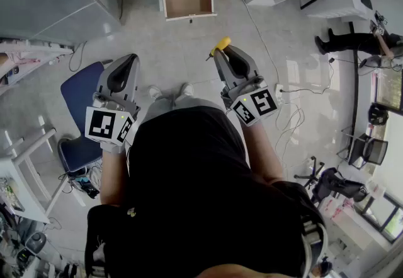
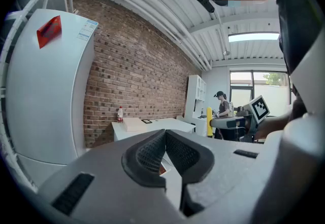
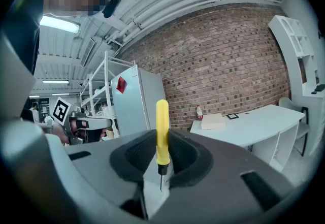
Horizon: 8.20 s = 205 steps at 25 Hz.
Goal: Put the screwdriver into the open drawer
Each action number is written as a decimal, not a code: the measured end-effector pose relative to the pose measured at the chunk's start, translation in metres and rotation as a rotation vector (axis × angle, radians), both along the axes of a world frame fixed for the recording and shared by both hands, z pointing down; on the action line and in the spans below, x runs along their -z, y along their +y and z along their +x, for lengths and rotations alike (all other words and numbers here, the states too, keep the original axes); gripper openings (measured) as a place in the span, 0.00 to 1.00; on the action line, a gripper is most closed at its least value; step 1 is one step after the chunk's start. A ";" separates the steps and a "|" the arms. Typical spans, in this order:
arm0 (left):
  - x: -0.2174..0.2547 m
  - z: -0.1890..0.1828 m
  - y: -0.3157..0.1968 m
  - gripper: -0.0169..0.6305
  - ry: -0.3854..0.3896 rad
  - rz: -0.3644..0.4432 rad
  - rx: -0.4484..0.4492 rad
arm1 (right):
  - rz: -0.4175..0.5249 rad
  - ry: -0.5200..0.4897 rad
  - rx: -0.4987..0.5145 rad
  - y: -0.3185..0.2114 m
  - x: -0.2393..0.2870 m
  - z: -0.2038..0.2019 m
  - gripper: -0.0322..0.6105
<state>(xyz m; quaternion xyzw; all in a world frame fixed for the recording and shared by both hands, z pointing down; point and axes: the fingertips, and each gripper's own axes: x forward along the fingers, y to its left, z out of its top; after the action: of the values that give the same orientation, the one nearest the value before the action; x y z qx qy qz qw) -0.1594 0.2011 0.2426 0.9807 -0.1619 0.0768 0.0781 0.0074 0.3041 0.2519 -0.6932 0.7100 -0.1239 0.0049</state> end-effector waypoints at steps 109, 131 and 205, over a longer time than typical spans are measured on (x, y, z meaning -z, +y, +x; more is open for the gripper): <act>-0.239 0.039 -0.198 0.03 -0.377 -0.501 0.423 | -0.935 0.254 0.589 -0.327 -0.549 0.128 0.17; -0.289 0.007 -0.175 0.03 -0.377 -0.607 0.517 | -1.105 0.319 0.634 -0.333 -0.646 0.115 0.18; -0.005 0.124 -0.266 0.03 0.028 -0.074 0.127 | -0.066 0.145 0.249 -0.310 -0.003 0.097 0.07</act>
<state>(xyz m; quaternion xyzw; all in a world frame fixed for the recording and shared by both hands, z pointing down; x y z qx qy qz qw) -0.0353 -0.0647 0.2475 0.9660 -0.2195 0.0639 0.1211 0.1043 -0.0060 0.2546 -0.6066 0.7845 -0.0965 -0.0848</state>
